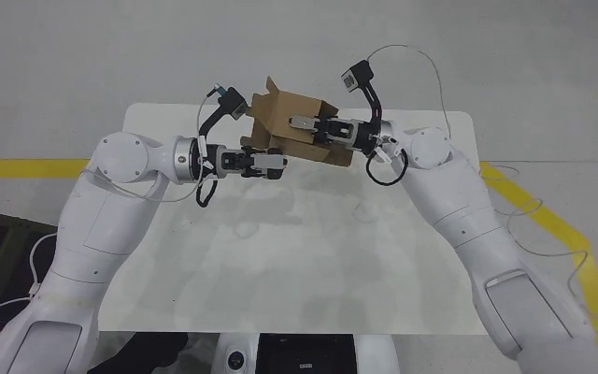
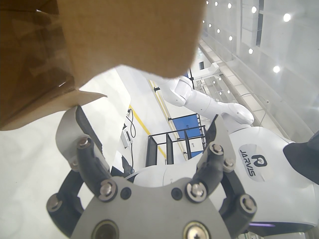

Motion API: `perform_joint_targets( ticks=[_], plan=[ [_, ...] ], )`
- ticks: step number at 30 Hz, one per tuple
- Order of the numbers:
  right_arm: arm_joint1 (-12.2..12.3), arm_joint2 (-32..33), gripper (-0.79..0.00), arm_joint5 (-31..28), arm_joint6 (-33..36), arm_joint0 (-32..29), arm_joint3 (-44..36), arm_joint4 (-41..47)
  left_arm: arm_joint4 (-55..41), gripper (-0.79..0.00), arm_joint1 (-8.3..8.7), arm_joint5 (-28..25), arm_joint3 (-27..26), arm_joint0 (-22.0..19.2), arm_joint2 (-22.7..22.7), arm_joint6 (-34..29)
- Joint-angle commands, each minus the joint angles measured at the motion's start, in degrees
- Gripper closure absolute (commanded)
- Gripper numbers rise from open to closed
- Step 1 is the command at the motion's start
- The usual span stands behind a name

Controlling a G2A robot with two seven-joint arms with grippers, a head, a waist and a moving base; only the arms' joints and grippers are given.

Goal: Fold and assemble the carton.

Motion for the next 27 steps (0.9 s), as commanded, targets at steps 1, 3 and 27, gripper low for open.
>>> perform_joint_targets(
  ticks=[1, 3, 27],
  plan=[
    [-0.13, -0.15, 0.000, 0.19, 0.46, -0.23, -0.40, 0.07, 0.32, -0.785, -0.02, -0.05, 0.24, -0.07, 0.03, 0.25],
    [-0.26, -0.32, 0.000, 0.36, 0.99, -0.43, -0.83, -0.08, 0.40, -0.785, -0.04, -0.15, 0.43, -0.11, 0.03, 0.50],
    [-0.29, 2.65, 0.000, 1.79, 4.70, -1.01, 1.54, -1.85, 0.06, -0.785, 0.28, -1.30, 0.44, 0.32, -1.86, -0.81]
  ],
)
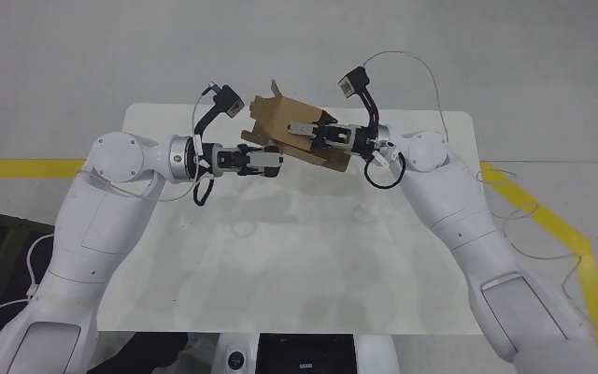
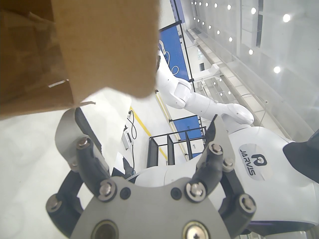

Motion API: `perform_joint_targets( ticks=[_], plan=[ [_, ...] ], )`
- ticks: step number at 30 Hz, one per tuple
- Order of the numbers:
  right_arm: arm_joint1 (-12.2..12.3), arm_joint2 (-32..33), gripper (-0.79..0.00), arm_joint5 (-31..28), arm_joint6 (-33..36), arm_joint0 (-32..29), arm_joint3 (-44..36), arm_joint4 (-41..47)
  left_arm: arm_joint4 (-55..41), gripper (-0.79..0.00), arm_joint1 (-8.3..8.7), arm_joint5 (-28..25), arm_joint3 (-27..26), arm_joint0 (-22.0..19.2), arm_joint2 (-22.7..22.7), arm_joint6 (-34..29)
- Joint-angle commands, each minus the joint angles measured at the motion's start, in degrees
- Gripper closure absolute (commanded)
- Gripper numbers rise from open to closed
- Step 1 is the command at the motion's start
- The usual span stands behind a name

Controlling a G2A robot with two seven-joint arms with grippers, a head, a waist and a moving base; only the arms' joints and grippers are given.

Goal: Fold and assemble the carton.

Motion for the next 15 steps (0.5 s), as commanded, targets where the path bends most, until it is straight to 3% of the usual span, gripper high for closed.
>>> perform_joint_targets(
  ticks=[1, 8, 10, 15],
  plan=[
    [0.41, 0.94, 0.000, 0.63, 2.36, 0.14, 0.95, 0.10, 0.36, -0.785, 0.14, -0.42, 0.54, -0.15, -0.71, -0.03],
    [2.08, 5.16, 0.000, 1.15, 7.12, -1.03, 2.16, 0.96, 1.54, -0.785, 0.67, -0.88, 4.29, -1.26, -3.66, 0.88],
    [2.55, 6.04, 0.000, 1.69, 9.40, -1.44, 1.52, 1.20, 5.96, -0.785, 0.96, -1.50, 5.42, -1.64, -4.29, 2.39],
    [3.83, 8.46, 0.000, 3.91, 14.04, -1.98, -0.74, 1.65, 11.65, -0.785, 0.94, -2.18, 7.39, -1.74, -2.81, 4.72]
  ],
)
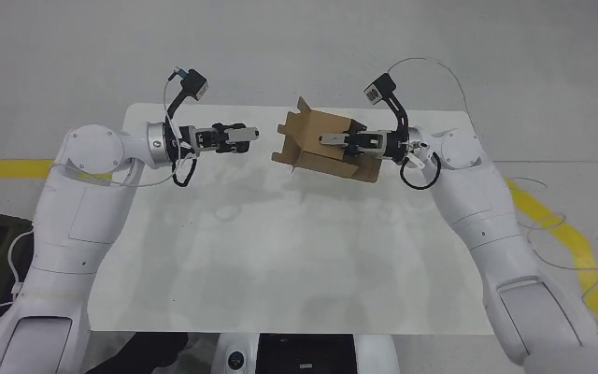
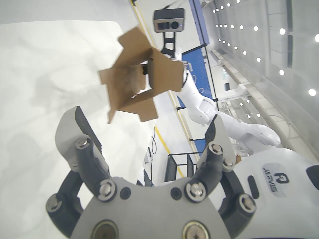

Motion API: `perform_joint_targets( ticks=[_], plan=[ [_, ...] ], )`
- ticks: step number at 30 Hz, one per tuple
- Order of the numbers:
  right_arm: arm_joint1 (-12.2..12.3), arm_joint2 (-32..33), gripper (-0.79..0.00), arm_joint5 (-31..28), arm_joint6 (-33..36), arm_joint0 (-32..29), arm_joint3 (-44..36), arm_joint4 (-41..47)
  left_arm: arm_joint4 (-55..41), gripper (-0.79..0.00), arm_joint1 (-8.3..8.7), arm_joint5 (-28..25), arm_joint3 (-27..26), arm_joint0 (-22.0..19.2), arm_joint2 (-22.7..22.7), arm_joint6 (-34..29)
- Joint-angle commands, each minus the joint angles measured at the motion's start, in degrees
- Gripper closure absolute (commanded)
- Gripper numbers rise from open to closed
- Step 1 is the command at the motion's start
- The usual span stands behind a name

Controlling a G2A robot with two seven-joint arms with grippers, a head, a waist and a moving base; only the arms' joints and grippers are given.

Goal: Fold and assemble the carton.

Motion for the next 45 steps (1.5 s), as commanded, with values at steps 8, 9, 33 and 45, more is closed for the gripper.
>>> perform_joint_targets(
  ticks=[8, 9, 33, 45],
  plan=[
    [1.70, 2.90, 0.000, 2.26, 2.16, -2.91, -6.04, 1.02, 4.88, -0.785, -0.79, 1.80, 3.95, -1.20, 4.89, 1.55],
    [1.80, 3.06, 0.000, 2.31, 2.21, -3.21, -6.57, 1.33, 5.45, -0.785, -0.89, 2.02, 4.29, -1.37, 5.40, 1.77],
    [1.32, 0.57, 0.000, 1.21, 1.10, -2.75, -8.90, 5.12, 4.26, -0.785, -1.87, 3.58, 3.11, -2.69, 8.29, 1.26],
    [0.79, -1.18, 0.000, 1.05, 0.95, -2.57, -9.42, 6.41, 3.50, -0.785, -1.65, 3.93, 1.05, -1.97, 7.59, 0.50]
  ],
)
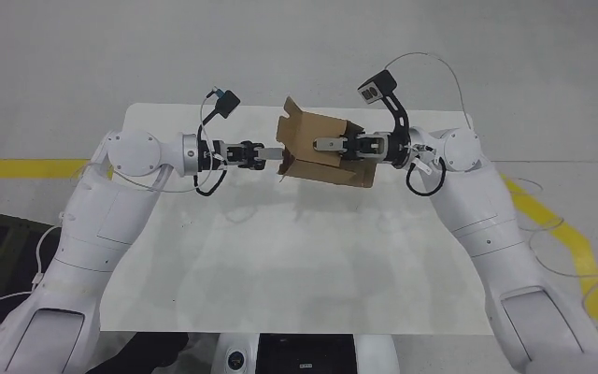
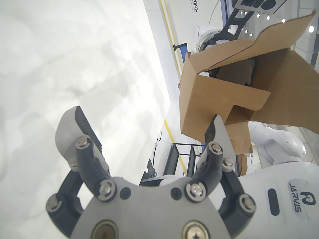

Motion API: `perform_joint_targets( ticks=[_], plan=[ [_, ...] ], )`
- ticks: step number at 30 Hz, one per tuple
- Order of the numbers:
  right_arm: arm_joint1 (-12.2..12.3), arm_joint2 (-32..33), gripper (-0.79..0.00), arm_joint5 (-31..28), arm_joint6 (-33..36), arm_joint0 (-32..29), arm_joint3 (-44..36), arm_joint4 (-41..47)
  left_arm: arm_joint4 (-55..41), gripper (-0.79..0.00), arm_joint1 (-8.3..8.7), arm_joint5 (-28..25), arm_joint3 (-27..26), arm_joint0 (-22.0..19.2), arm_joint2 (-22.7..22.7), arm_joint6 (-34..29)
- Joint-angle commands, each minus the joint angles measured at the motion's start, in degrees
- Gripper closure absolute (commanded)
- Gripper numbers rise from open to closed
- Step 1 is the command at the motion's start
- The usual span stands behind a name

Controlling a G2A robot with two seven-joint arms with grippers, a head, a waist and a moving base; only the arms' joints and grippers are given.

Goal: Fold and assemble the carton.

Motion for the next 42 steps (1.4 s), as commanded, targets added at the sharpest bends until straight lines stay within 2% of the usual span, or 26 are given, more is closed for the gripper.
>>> perform_joint_targets(
  ticks=[1, 28, 34, 42],
  plan=[
    [-0.06, -0.26, 0.000, -0.02, -0.02, -0.09, -0.23, 0.09, -0.13, -0.785, -0.03, 0.10, 0.03, -0.04, 0.03, 0.14],
    [-0.07, -1.62, 0.000, 0.59, 0.59, -0.68, -3.11, 0.88, -1.88, -0.785, -0.24, 0.80, 0.50, -0.47, 0.03, 0.21],
    [0.20, 0.48, 0.000, -1.72, -2.07, -0.42, 0.06, 0.61, -2.38, -0.785, -0.09, 0.72, 0.29, -0.21, -0.71, 0.10],
    [0.36, 3.14, 0.000, -3.04, -11.25, -1.09, 1.26, -1.42, -0.13, -0.785, 0.25, 0.06, -1.01, 1.13, -1.02, 0.26]
  ],
)
